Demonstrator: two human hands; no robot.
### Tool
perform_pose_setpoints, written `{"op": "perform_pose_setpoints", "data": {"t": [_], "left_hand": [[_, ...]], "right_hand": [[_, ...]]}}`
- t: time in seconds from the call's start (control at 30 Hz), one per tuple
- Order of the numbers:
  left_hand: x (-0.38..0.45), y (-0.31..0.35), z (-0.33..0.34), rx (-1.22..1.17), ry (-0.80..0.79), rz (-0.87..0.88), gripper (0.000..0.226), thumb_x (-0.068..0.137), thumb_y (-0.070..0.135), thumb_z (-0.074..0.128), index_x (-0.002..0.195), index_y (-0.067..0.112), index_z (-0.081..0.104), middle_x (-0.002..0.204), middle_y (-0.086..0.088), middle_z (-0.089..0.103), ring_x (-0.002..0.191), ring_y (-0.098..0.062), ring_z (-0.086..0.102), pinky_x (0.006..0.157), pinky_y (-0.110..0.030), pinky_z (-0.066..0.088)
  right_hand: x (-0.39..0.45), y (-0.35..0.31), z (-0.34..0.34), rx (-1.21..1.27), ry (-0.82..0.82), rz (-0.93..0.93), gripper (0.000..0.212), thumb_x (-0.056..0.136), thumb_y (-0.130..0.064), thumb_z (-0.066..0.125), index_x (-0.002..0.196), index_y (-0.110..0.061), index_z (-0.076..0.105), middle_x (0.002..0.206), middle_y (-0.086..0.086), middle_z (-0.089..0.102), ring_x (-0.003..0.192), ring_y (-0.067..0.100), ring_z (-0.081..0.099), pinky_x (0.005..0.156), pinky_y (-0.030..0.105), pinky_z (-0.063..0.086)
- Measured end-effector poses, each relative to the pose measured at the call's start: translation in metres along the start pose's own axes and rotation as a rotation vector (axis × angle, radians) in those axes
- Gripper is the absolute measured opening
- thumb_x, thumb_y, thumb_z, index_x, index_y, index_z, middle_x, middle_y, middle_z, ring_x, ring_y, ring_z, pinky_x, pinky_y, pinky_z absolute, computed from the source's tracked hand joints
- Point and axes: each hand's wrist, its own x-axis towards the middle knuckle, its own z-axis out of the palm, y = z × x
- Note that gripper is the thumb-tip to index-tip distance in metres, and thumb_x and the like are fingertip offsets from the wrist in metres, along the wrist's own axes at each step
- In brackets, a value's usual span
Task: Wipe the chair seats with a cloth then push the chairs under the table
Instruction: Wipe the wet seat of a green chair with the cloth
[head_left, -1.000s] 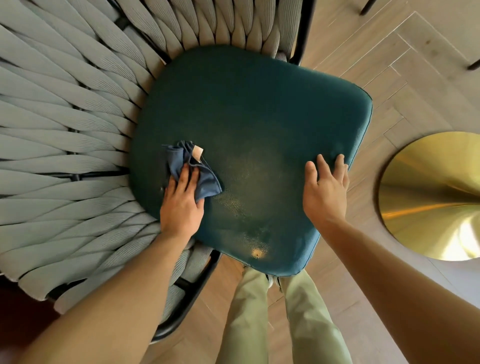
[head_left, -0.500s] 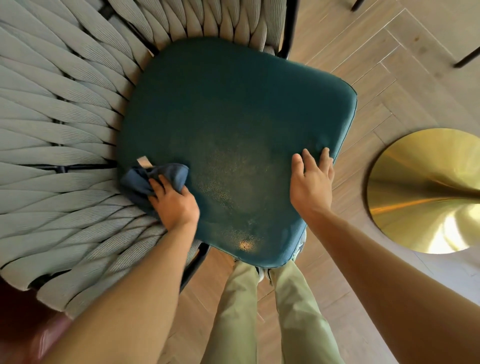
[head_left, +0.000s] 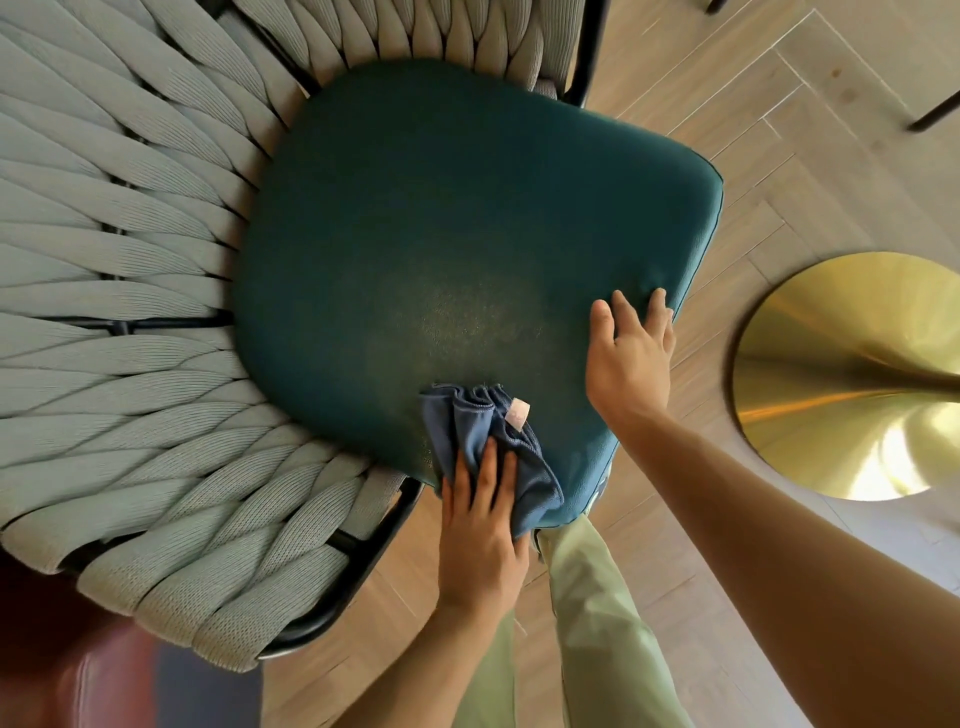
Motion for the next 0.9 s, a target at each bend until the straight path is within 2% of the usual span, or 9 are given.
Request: {"op": "perform_pose_setpoints", "data": {"t": [0.27,0.33,0.4,0.47,0.57,0.67,0.77,0.83,0.9], "left_hand": [[0.000,0.051,-0.003,-0.214,-0.023,-0.060,0.061,0.089,0.038,0.034,0.146,0.016,0.042,0.158,-0.002,0.030,0.145,-0.033,0.024,0.117,-0.049,0.026],[0.006,0.060,-0.020,-0.513,-0.028,-0.176,0.059,0.089,0.039,0.032,0.143,0.023,0.046,0.152,0.005,0.041,0.142,-0.022,0.031,0.118,-0.040,0.026],[0.020,0.066,-0.051,-1.008,-0.084,-0.409,0.045,0.086,0.040,0.042,0.122,0.024,0.065,0.109,0.007,0.067,0.104,-0.015,0.058,0.091,-0.037,0.047],[0.039,0.057,-0.086,-1.371,-0.157,-0.666,0.029,0.089,0.037,0.054,0.097,0.014,0.069,0.083,0.002,0.065,0.079,-0.017,0.059,0.071,-0.035,0.047],[0.061,0.016,-0.131,-1.735,-0.212,-0.734,0.035,0.102,0.035,0.039,0.113,0.012,0.063,0.110,-0.013,0.070,0.099,-0.026,0.068,0.088,-0.042,0.052],[0.080,-0.025,-0.178,-1.902,0.001,-0.543,0.047,0.103,0.039,0.032,0.135,0.011,0.052,0.127,-0.015,0.064,0.114,-0.029,0.063,0.094,-0.044,0.053],[0.101,-0.053,-0.208,-1.741,0.335,-0.481,0.040,0.101,0.039,0.037,0.127,0.015,0.056,0.126,-0.009,0.064,0.113,-0.022,0.063,0.092,-0.036,0.055],[0.114,-0.065,-0.215,-1.373,0.531,-0.512,0.029,0.099,0.036,0.046,0.113,0.016,0.061,0.116,-0.008,0.066,0.109,-0.021,0.065,0.091,-0.035,0.054],[0.130,-0.083,-0.195,-0.856,0.559,-0.542,0.033,0.097,0.030,0.048,0.113,0.005,0.062,0.114,-0.018,0.065,0.108,-0.032,0.062,0.088,-0.036,0.048]], "right_hand": [[0.004,-0.005,-0.009,0.026,-0.001,0.014,0.048,0.101,-0.049,0.026,0.140,-0.030,0.048,0.162,0.004,0.013,0.147,0.025,0.012,0.115,0.035,0.017],[0.007,-0.004,-0.014,0.036,-0.008,0.013,0.048,0.102,-0.049,0.025,0.136,-0.029,0.052,0.161,0.005,0.018,0.146,0.026,0.016,0.113,0.035,0.020],[0.009,-0.004,-0.017,0.048,-0.008,0.011,0.050,0.102,-0.048,0.025,0.133,-0.025,0.056,0.159,0.006,0.023,0.145,0.026,0.020,0.113,0.035,0.021],[0.011,-0.003,-0.020,0.061,-0.012,0.013,0.053,0.102,-0.048,0.024,0.128,-0.019,0.059,0.157,0.006,0.028,0.145,0.025,0.022,0.114,0.035,0.022],[0.011,-0.003,-0.023,0.081,-0.015,0.014,0.053,0.102,-0.047,0.024,0.120,-0.014,0.062,0.155,0.008,0.030,0.145,0.025,0.022,0.114,0.035,0.021],[0.008,-0.005,-0.020,0.091,-0.016,0.013,0.050,0.103,-0.046,0.024,0.132,-0.021,0.057,0.158,0.007,0.026,0.146,0.024,0.018,0.115,0.034,0.018],[0.005,-0.005,-0.017,0.090,-0.014,0.014,0.051,0.102,-0.048,0.024,0.140,-0.026,0.049,0.161,0.005,0.019,0.147,0.024,0.015,0.117,0.037,0.016],[0.004,-0.004,-0.015,0.080,-0.009,0.013,0.051,0.101,-0.049,0.024,0.141,-0.028,0.047,0.161,0.003,0.017,0.147,0.024,0.014,0.117,0.038,0.016],[0.004,-0.003,-0.013,0.073,-0.002,0.011,0.050,0.101,-0.049,0.025,0.141,-0.029,0.047,0.161,0.002,0.017,0.148,0.023,0.013,0.116,0.038,0.017]]}}
